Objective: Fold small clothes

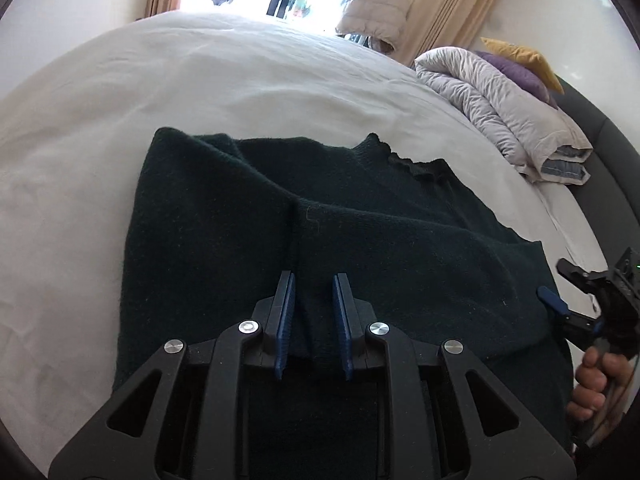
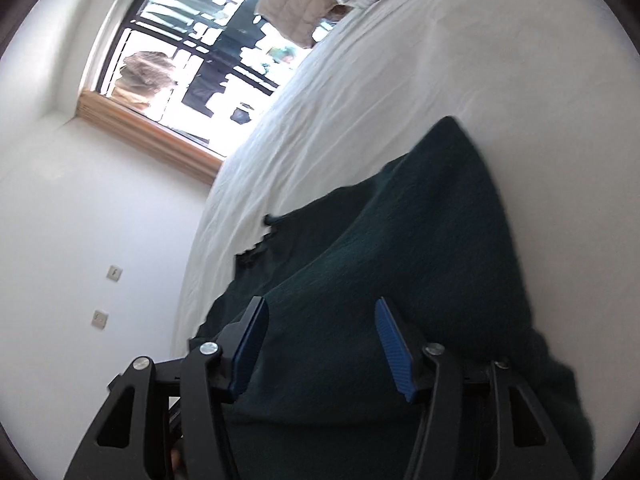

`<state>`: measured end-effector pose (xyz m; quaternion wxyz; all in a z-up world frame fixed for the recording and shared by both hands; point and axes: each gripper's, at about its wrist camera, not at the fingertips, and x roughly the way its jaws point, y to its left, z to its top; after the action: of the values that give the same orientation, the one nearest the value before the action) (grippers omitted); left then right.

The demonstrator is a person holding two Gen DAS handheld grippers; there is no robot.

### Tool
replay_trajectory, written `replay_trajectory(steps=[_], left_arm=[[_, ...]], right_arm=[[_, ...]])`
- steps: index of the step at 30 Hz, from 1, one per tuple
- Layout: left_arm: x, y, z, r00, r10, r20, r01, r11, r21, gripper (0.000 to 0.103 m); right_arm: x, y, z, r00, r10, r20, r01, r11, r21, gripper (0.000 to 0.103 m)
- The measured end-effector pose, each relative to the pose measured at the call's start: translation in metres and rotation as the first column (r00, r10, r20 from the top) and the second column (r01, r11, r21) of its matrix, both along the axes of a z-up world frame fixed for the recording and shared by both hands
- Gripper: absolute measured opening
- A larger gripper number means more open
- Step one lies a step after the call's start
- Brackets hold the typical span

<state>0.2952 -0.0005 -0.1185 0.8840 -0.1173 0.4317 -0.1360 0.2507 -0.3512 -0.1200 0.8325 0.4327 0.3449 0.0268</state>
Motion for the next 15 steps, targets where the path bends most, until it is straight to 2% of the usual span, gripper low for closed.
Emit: replay_trajectory(steps=[2, 4, 8, 9, 11, 12, 13, 15], left_arm=[[-0.009, -0.008, -0.001, 1.000, -0.018, 0.020, 0.016, 0.996, 0.088, 0.019], [-0.020, -0.014, -0.001, 0.999, -0.009, 0.046, 0.001, 0.986, 0.164, 0.021], [-0.027, -0.008, -0.005, 0.999, 0.023, 0.035, -0.028, 0.989, 0.147, 0.021], [-0.028, -0.009, -0.004, 0.999, 0.023, 0.034, -0.028, 0.987, 0.155, 0.021], [-0.029, -0.009, -0.004, 0.999, 0.024, 0.041, -0.030, 0.986, 0.166, 0.021], [-0.030, -0.008, -0.004, 0.999, 0.026, 0.044, -0.033, 0.987, 0.160, 0.021], [-0.030, -0.008, -0.004, 0.999, 0.029, 0.043, -0.035, 0.988, 0.148, 0.021], [-0.030, -0.007, -0.005, 0.999, 0.032, 0.042, -0.037, 0.990, 0.133, 0.021]], right_arm=[[0.005, -0.021, -0.011, 1.000, -0.018, -0.005, 0.019, 0.999, 0.030, 0.029], [0.007, -0.040, -0.019, 0.999, -0.043, -0.025, 0.044, 0.998, 0.050, 0.000], [-0.012, -0.070, -0.026, 0.994, -0.101, -0.034, 0.103, 0.993, 0.065, 0.000], [-0.019, -0.073, -0.022, 0.992, -0.117, -0.039, 0.119, 0.991, 0.056, 0.001], [-0.034, -0.069, -0.007, 0.992, -0.129, -0.002, 0.129, 0.991, 0.030, 0.024], [-0.041, -0.064, 0.002, 0.992, -0.118, 0.037, 0.117, 0.993, 0.026, 0.044], [-0.045, -0.057, 0.010, 0.993, -0.095, 0.071, 0.094, 0.995, 0.026, 0.047], [-0.045, -0.038, 0.018, 0.994, -0.023, 0.107, 0.020, 0.999, 0.036, 0.047]])
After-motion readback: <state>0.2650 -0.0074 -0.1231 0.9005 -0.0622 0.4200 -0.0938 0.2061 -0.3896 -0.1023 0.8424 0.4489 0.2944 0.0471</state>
